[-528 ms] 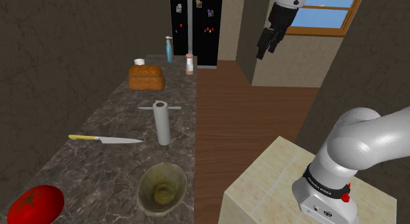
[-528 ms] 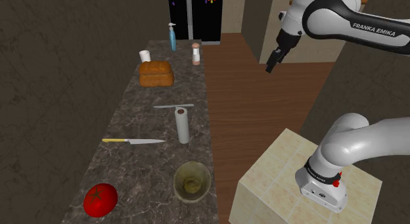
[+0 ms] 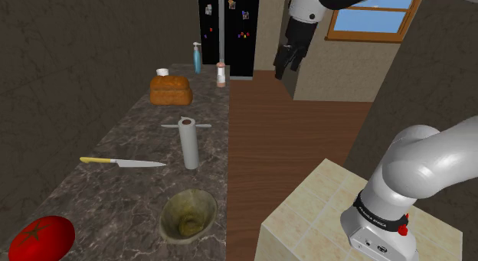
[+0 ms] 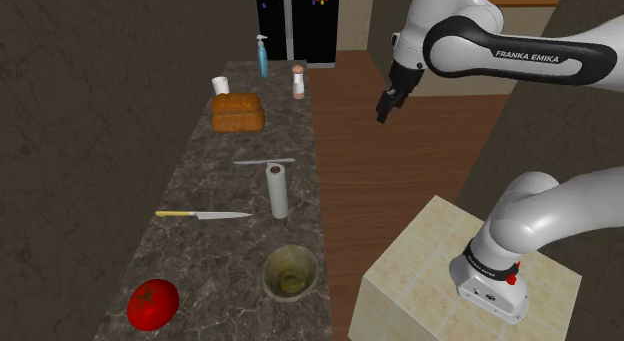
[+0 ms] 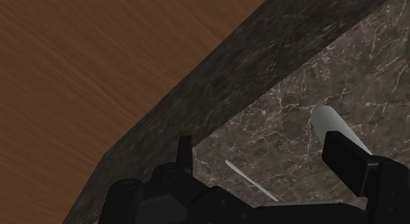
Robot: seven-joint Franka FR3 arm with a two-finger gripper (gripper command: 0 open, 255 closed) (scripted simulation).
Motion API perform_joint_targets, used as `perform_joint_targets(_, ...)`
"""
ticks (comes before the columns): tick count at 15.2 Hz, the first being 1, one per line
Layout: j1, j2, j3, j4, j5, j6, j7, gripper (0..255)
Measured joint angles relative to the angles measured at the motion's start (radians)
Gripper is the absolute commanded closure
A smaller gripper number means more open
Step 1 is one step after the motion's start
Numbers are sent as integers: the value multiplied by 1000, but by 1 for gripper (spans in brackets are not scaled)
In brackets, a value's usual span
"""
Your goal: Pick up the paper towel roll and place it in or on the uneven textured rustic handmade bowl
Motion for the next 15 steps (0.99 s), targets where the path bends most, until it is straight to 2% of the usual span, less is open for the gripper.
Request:
perform_joint_targets(8, 18, 226, 130, 73, 16, 122, 152, 0)
perform_joint_targets(15, 30, 457, 238, 203, -25, 188, 299, 0)
